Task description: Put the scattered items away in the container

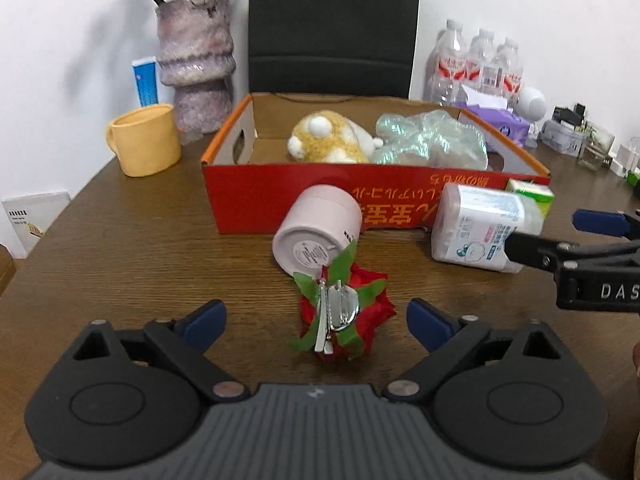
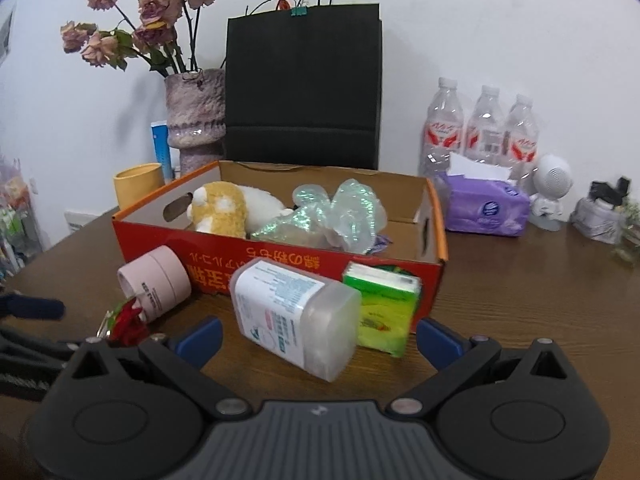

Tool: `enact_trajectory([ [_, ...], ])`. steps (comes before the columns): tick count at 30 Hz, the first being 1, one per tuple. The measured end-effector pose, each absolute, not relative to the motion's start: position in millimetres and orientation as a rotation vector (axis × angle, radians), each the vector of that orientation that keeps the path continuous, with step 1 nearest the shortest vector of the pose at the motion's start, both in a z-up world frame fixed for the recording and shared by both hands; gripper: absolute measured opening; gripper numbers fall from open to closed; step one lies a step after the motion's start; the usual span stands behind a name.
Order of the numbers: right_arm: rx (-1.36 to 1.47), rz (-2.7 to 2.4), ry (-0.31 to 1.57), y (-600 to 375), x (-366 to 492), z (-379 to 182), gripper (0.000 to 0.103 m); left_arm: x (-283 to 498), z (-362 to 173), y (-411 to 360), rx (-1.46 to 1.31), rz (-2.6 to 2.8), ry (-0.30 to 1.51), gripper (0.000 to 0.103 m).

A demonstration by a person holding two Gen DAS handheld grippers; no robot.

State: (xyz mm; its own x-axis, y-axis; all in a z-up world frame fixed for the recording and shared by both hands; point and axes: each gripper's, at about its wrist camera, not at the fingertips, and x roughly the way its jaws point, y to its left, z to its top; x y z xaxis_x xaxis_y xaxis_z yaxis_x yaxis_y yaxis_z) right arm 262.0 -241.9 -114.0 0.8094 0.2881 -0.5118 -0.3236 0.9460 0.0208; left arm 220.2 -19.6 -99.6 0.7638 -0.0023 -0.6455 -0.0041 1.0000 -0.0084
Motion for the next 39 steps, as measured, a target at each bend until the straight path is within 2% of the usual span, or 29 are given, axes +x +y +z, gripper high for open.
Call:
enact_trajectory([
  [5, -0.067, 0.349, 0.555, -237, 279, -123, 0.098, 233, -109, -22, -0.011, -0.019, 0.725, 0.084],
  [7, -0.065, 0.359, 0.565, -236, 286, -126, 0.095, 236, -114, -23, -0.015, -0.041, 0.730, 0.070],
  [8, -0.064, 0.365, 0.566, -235, 288, -128, 0.095, 236, -115, -23, -0.011, -0.045, 0.728, 0.069],
  [10, -0.073, 0.373, 0.563, -233, 292, -130, 0.093, 235, -117, -24, 0.003, -0.044, 0.713, 0.056],
  [13, -0.096, 0.380, 0.553, -230, 294, -133, 0.093, 234, -117, -21, -0.001, -0.052, 0.701, 0.046],
  [15, -0.108, 0.387, 0.546, -229, 294, -134, 0.089, 232, -117, -19, 0.000, -0.057, 0.696, 0.040],
  [17, -0.105, 0.407, 0.543, -229, 293, -134, 0.076, 231, -117, -17, -0.006, -0.066, 0.695, 0.040],
  [26, -0.155, 0.455, 0.522, -223, 281, -134, 0.058, 228, -117, -15, -0.008, -0.087, 0.692, 0.039],
  [31, -0.181, 0.474, 0.519, -221, 268, -132, 0.051, 228, -117, -14, -0.009, -0.084, 0.692, 0.039],
  [39, -0.215, 0.535, 0.528, -212, 266, -136, 0.051, 228, -117, -14, -0.007, -0.085, 0.691, 0.039],
])
